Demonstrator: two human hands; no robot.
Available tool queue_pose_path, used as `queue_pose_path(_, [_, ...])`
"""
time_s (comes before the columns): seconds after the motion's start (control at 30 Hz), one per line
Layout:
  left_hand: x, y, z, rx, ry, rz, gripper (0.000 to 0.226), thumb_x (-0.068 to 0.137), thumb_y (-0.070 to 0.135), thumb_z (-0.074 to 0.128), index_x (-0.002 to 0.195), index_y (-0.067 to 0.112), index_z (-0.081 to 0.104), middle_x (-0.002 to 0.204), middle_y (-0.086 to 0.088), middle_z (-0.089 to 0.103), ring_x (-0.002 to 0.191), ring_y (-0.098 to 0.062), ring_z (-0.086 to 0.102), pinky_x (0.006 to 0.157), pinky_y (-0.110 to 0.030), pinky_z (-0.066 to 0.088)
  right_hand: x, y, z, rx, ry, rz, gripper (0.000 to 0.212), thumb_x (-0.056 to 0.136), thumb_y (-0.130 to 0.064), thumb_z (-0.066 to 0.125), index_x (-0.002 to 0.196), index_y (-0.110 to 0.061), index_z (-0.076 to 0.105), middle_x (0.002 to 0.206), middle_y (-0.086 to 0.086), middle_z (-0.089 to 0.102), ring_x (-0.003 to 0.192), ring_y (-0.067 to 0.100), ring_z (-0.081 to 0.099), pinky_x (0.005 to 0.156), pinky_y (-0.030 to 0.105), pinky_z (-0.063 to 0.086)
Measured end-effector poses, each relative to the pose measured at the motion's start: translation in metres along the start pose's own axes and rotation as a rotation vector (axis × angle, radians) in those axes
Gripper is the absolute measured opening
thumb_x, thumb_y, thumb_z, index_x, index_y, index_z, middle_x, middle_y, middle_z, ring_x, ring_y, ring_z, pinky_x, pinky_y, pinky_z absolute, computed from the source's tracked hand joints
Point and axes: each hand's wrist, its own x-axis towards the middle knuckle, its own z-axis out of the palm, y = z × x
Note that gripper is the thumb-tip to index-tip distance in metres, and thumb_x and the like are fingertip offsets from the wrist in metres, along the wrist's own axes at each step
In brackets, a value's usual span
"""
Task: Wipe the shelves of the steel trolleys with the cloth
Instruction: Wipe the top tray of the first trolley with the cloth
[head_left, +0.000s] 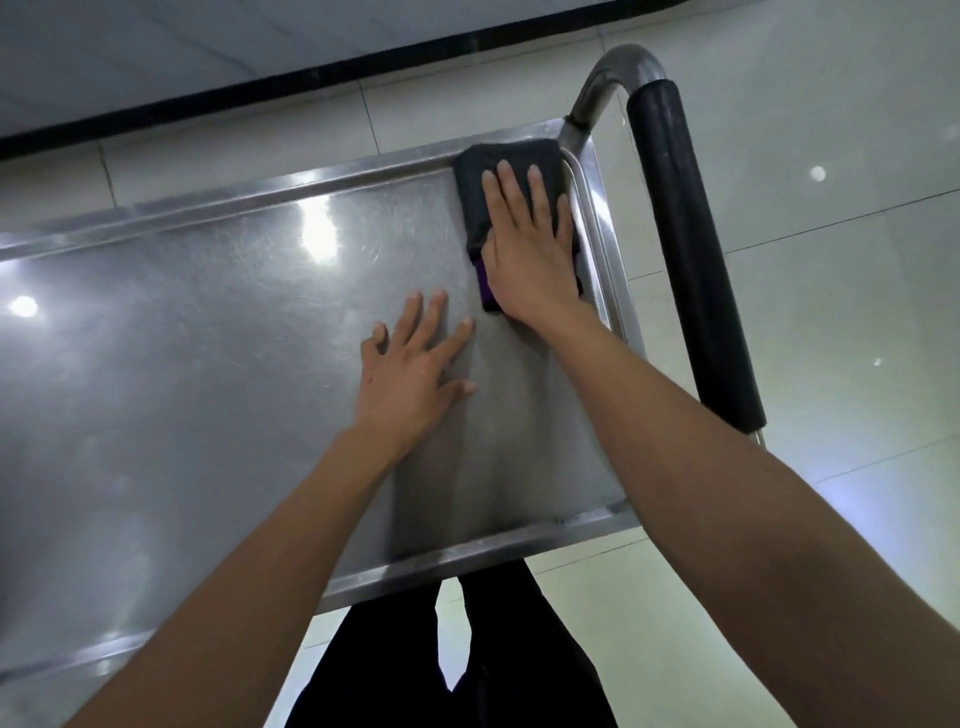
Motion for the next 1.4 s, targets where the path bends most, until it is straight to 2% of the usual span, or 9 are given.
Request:
queue_pose_path(0.33, [-0.003, 0.006, 0.003, -0.043, 0.082, -0.058, 0.077, 0.092, 0.054, 0.059, 0.157, 0.031, 0.024, 0.169, -0.002, 0.003, 0.155, -0.023, -0.005, 0.121, -0.053, 0.007, -0.149, 0.005, 0.021, 0.047, -0.039, -0.001, 0.067, 0.1, -0.028, 0.028, 0.16, -0.017, -0.001, 0.168, 0.003, -0.005, 0.153, 0.029, -0.008, 0.122, 0.058, 0.006])
queue_pose_path(0.5, [-0.009, 0.015, -0.003, 0.017, 0.1, -0.122, 0.07, 0.092, 0.057, 0.059, 0.152, 0.037, 0.03, 0.166, -0.001, 0.01, 0.152, -0.032, 0.003, 0.114, -0.061, 0.019, -0.229, 0.009, 0.039, 0.054, -0.033, -0.012, 0.069, 0.1, -0.028, 0.035, 0.16, -0.017, 0.003, 0.168, 0.003, -0.001, 0.154, 0.03, -0.005, 0.122, 0.059, 0.009])
queue_pose_path(0.73, [-0.016, 0.02, -0.004, -0.036, 0.066, -0.166, 0.071, 0.093, 0.054, 0.061, 0.154, 0.039, 0.027, 0.167, -0.001, 0.006, 0.152, -0.036, -0.002, 0.113, -0.073, 0.014, -0.297, 0.012, 0.049, 0.058, -0.078, -0.081, 0.065, 0.1, -0.03, 0.022, 0.16, -0.015, 0.004, 0.168, 0.005, 0.0, 0.154, 0.031, -0.004, 0.12, 0.06, 0.015])
queue_pose_path(0.83, [-0.021, 0.018, -0.005, -0.031, 0.081, -0.162, 0.085, 0.09, 0.058, 0.062, 0.157, 0.029, 0.019, 0.167, 0.0, 0.009, 0.153, -0.034, 0.004, 0.113, -0.07, 0.02, -0.299, 0.007, 0.049, 0.061, -0.076, -0.064, 0.063, 0.101, -0.031, 0.022, 0.16, -0.015, 0.003, 0.168, 0.004, -0.001, 0.154, 0.031, -0.005, 0.121, 0.059, 0.014])
queue_pose_path(0.93, [-0.025, 0.013, -0.006, -0.046, 0.121, -0.183, 0.101, 0.084, 0.067, 0.062, 0.158, 0.017, 0.014, 0.166, 0.0, 0.016, 0.152, -0.029, 0.013, 0.114, -0.061, 0.026, -0.293, 0.003, 0.052, 0.058, -0.064, -0.054, 0.064, 0.103, -0.03, 0.026, 0.16, -0.015, 0.002, 0.168, 0.004, -0.002, 0.154, 0.031, -0.005, 0.121, 0.059, 0.012])
queue_pose_path(1.03, [-0.024, 0.008, -0.008, 0.002, 0.159, -0.161, 0.086, 0.087, 0.068, 0.057, 0.149, 0.014, 0.033, 0.161, -0.002, 0.026, 0.146, -0.027, 0.026, 0.11, -0.054, 0.034, -0.277, -0.004, 0.051, 0.066, -0.054, -0.048, 0.067, 0.102, -0.03, 0.032, 0.16, -0.016, 0.002, 0.168, 0.004, -0.001, 0.154, 0.031, -0.005, 0.121, 0.059, 0.01])
queue_pose_path(1.1, [-0.023, 0.004, -0.009, 0.001, 0.208, -0.122, 0.065, 0.094, 0.056, 0.054, 0.14, 0.013, 0.042, 0.153, -0.004, 0.033, 0.14, -0.027, 0.034, 0.103, -0.052, 0.04, -0.259, -0.009, 0.049, 0.07, -0.047, -0.045, 0.067, 0.102, -0.03, 0.032, 0.16, -0.017, 0.001, 0.168, 0.003, -0.002, 0.154, 0.03, -0.006, 0.122, 0.058, 0.009])
queue_pose_path(1.17, [-0.022, -0.001, -0.008, 0.021, 0.225, -0.096, 0.053, 0.098, 0.044, 0.051, 0.141, 0.013, 0.043, 0.152, -0.007, 0.034, 0.139, -0.028, 0.033, 0.1, -0.052, 0.041, -0.236, -0.015, 0.046, 0.074, -0.048, -0.039, 0.065, 0.103, -0.03, 0.029, 0.16, -0.018, 0.001, 0.168, 0.002, -0.003, 0.154, 0.029, -0.008, 0.122, 0.057, 0.006])
queue_pose_path(1.4, [-0.023, -0.032, -0.005, 0.072, 0.19, -0.084, 0.059, 0.096, 0.059, 0.048, 0.147, 0.031, 0.039, 0.16, -0.011, 0.027, 0.15, -0.035, 0.016, 0.11, -0.062, 0.024, -0.137, -0.037, 0.028, 0.076, -0.046, 0.012, 0.064, 0.105, -0.029, 0.03, 0.16, -0.019, 0.0, 0.168, 0.001, -0.004, 0.154, 0.028, -0.009, 0.122, 0.057, 0.003])
